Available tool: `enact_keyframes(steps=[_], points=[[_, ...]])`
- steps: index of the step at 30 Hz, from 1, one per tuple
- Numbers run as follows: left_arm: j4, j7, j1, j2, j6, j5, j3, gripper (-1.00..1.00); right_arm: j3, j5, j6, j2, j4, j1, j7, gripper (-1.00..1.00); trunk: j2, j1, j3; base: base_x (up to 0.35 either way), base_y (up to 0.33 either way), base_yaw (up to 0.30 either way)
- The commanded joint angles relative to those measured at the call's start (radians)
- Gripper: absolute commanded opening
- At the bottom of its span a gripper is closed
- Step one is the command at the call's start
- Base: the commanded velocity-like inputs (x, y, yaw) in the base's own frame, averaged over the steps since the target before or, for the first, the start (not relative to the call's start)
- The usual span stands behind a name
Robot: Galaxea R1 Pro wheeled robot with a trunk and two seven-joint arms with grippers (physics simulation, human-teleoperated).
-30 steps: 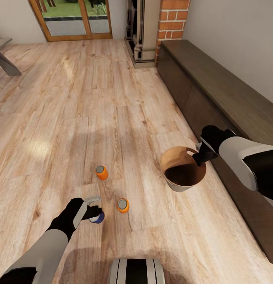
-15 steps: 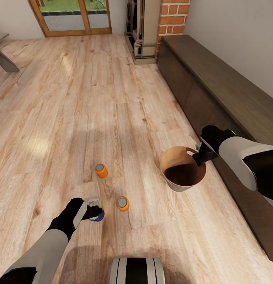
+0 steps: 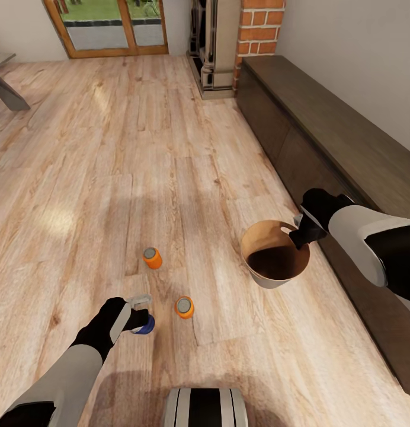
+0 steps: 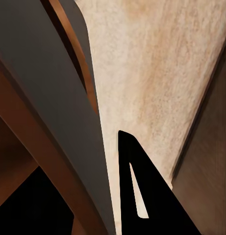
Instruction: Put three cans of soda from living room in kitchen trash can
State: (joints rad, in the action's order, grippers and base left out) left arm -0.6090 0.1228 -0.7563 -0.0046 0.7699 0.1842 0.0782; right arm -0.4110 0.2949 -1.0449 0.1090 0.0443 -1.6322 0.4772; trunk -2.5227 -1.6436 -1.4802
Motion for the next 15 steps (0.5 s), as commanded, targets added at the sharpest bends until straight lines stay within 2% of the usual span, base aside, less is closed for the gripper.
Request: enact_keyframes(steps=[1, 15], points=[[0.003, 0.001, 0.000, -0.001, 0.000, -0.003, 0.000, -1.00, 0.008, -0.009, -0.002, 0.000, 0.000, 0.000, 0.000, -1.00, 0.000, 0.000, 0.004, 0.000, 0.000, 0.000], [0.011, 0.005, 0.000, -0.003, 0.007, -0.006, 0.001, -1.00, 0.008, -0.010, -0.002, 0.000, 0.000, 0.000, 0.000, -1.00, 0.004, 0.007, 0.058, 0.000, 0.000, 0.000]])
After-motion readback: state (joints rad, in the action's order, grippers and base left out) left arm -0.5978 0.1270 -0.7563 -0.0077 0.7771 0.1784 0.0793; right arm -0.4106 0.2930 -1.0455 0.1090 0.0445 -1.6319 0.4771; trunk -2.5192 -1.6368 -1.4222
